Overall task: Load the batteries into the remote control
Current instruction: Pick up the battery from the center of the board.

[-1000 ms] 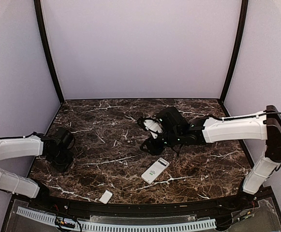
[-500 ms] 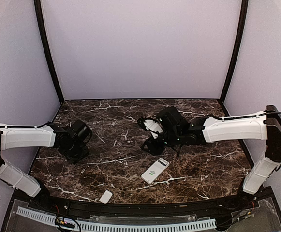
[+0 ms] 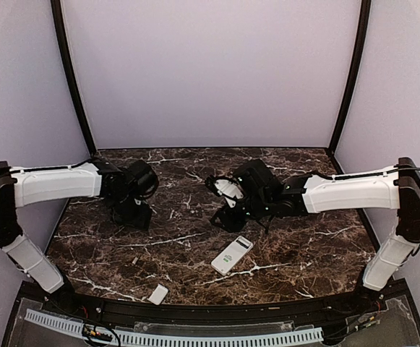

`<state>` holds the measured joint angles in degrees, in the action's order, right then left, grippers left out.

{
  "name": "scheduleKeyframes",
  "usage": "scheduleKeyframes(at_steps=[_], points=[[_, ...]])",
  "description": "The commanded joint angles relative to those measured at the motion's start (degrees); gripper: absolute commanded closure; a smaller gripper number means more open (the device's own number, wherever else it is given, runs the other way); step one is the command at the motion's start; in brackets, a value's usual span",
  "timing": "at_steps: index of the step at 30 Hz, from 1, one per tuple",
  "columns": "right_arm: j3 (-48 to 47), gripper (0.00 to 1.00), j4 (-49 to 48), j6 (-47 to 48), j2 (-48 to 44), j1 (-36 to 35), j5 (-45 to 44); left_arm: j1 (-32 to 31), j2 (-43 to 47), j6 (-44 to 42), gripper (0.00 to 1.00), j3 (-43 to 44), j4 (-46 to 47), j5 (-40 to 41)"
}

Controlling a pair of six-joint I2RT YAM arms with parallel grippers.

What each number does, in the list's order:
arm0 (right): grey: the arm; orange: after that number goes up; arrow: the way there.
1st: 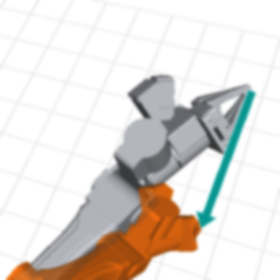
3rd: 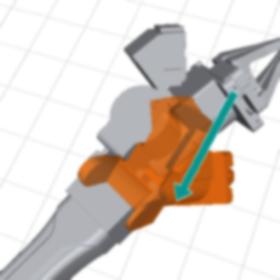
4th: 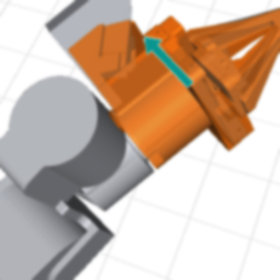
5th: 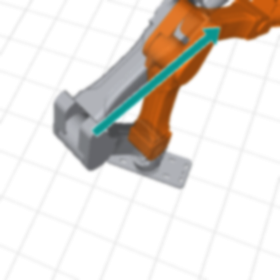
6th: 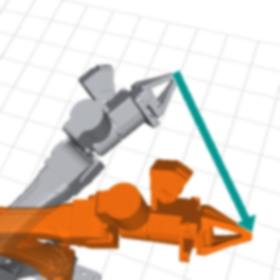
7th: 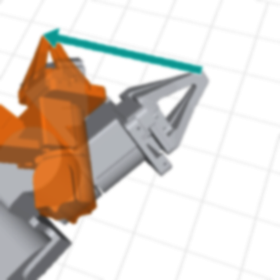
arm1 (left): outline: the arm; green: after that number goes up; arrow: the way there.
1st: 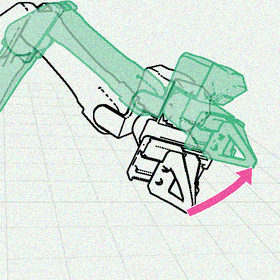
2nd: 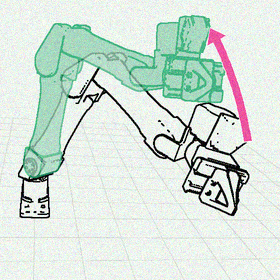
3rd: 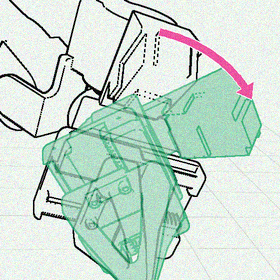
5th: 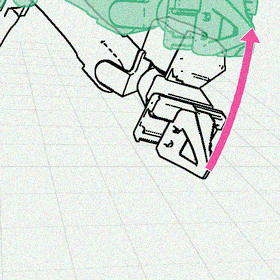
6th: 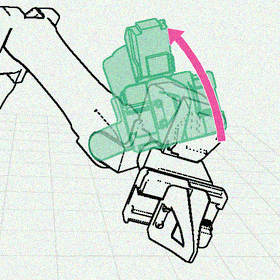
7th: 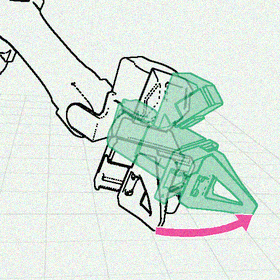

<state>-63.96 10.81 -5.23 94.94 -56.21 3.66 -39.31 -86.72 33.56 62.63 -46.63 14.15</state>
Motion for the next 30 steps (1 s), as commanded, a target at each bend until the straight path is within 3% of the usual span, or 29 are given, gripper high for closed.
scheduleKeyframes(at_steps=[1,12,19,30], points=[[-1.2,0.56,1.1,-0.1,0.0,0.1,0.1,-5.9,-8.8,-7.8,0.31,1.4,-8.9,-5.2],[-0.1,0.55,1.1,-0.7,-0.4,0.0,0.1,-8.5,-13.8,-4.0,0.29,1.0,-12.1,-6.1],[-0.4,0.55,1.3,-0.2,-0.2,0.0,-0.8,-9.8,-12.3,-1.6,0.42,-4.6,-9.4,-12.9],[-2.4,0.56,2.5,0.6,1.0,-0.1,-1.2,-10.9,-9.0,-3.0,0.64,-10.6,-0.6,-14.0]])
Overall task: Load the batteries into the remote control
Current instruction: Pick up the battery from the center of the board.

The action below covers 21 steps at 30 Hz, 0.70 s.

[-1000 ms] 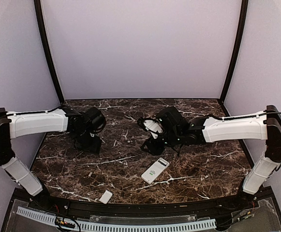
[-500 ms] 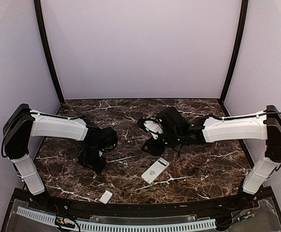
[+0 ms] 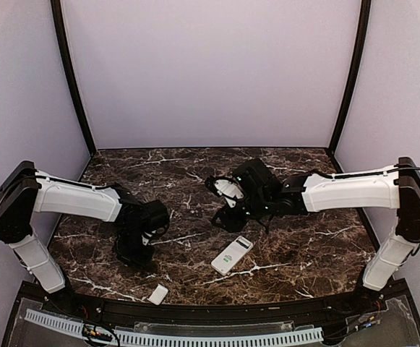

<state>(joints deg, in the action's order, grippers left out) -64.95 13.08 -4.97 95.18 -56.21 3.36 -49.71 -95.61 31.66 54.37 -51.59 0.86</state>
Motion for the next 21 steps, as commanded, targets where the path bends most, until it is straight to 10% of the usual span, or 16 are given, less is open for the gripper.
scheduleKeyframes(at_steps=[1,6,13,21], points=[[-1.4,0.55,0.4,0.4,0.8,-0.1,-1.0,-0.6,-0.1,-1.4,0.65,-2.7,5.4,-1.7],[-1.5,0.55,0.8,0.3,0.9,-0.1,-1.1,-1.1,-0.6,-3.3,0.69,-3.4,7.7,-4.0],[-2.3,0.55,1.7,0.3,0.7,-0.1,-1.4,-2.0,-1.9,-4.7,0.99,-2.5,8.2,-3.6],[-2.4,0.55,3.3,-1.3,-1.5,1.2,-2.0,-6.3,-2.7,-8.3,1.00,3.1,5.1,3.8]])
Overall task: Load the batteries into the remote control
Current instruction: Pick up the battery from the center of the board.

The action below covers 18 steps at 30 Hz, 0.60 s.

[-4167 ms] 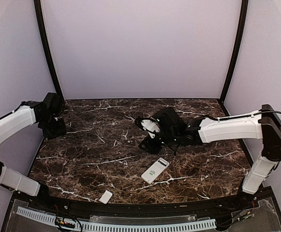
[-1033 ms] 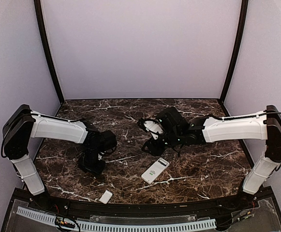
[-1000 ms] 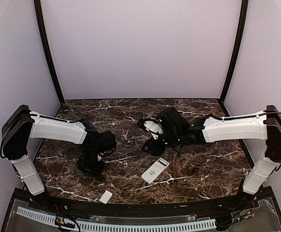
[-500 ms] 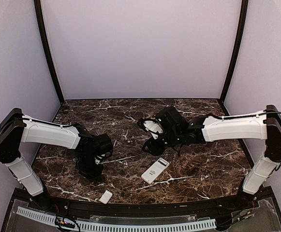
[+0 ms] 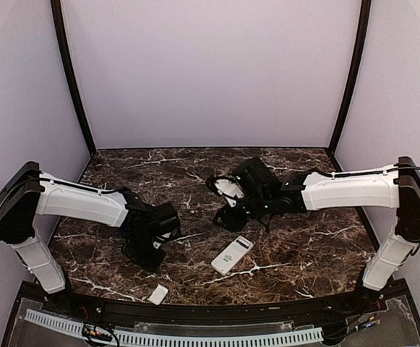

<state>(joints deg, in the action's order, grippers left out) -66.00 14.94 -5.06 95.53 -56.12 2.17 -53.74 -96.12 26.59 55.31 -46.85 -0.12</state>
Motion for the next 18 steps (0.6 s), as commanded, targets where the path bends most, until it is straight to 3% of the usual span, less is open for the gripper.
scheduleKeyframes(at_steps=[1,5,11,18], points=[[-1.3,0.55,2.1,-1.7,-2.1,1.5,-0.6,-3.5,-2.5,-3.9,1.00,3.8,-0.7,6.7],[-0.3,0.55,3.1,-4.1,-4.6,4.6,2.1,-7.1,-2.3,-9.1,1.00,8.6,-2.2,11.4],[2.5,0.53,2.9,-6.9,-9.7,11.4,13.2,-12.5,1.5,-22.8,1.00,14.0,1.9,15.8],[1.9,0.53,7.3,-8.4,-10.6,15.6,15.8,-14.0,0.8,-35.2,1.00,15.7,6.4,22.8]])
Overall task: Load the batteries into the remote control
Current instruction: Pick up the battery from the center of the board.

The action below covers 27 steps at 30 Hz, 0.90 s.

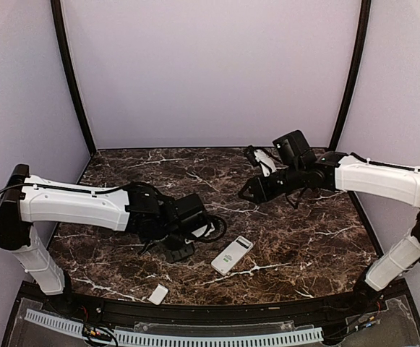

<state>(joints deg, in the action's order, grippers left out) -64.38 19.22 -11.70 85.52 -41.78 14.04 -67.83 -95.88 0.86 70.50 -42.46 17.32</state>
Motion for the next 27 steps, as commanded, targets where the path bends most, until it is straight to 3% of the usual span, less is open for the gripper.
scheduleKeyframes(at_steps=[1,7,13,20,27], points=[[0.5,0.53,2.9,-2.0,-0.6,1.5,5.5,0.1,0.4,-10.8,1.00,0.6,2.2,5.5],[0.7,0.54,3.8,-4.1,2.0,2.0,15.4,0.0,0.7,-14.2,1.00,1.0,6.7,2.2],[2.3,0.56,2.9,-6.8,2.5,2.0,13.2,2.1,-1.8,-17.0,1.00,-5.2,11.9,6.3],[1.6,0.57,9.6,-10.6,5.5,1.9,1.2,5.4,-8.1,-15.5,1.00,-3.9,10.6,3.7],[3.5,0.59,9.8,-15.6,6.7,-0.2,-3.5,8.2,-7.8,-10.5,1.00,-4.9,9.4,3.4]])
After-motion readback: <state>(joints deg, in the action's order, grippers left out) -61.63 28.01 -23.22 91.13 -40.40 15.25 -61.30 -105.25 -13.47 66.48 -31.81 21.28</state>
